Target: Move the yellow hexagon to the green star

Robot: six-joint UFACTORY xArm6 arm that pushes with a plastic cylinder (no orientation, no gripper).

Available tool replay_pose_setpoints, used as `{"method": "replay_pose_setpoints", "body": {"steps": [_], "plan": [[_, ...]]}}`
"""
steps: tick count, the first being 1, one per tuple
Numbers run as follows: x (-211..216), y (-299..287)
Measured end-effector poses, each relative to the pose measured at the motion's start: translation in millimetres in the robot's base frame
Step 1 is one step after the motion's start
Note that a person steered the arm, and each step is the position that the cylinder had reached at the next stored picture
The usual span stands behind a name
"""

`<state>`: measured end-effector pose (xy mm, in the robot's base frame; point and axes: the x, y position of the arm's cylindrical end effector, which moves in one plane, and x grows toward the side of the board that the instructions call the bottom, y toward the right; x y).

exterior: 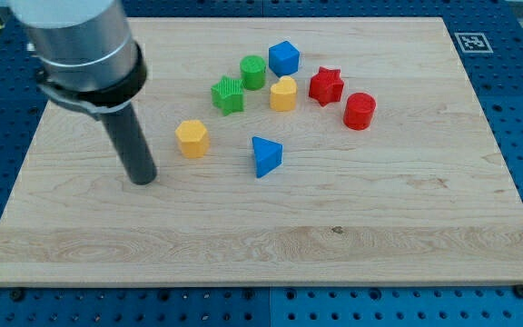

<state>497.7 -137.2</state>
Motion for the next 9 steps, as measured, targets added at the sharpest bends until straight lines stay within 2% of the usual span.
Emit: {"method": "replay_pose_setpoints", "body": {"steps": [6,9], "plan": [[-37,61],[-58,62]]}}
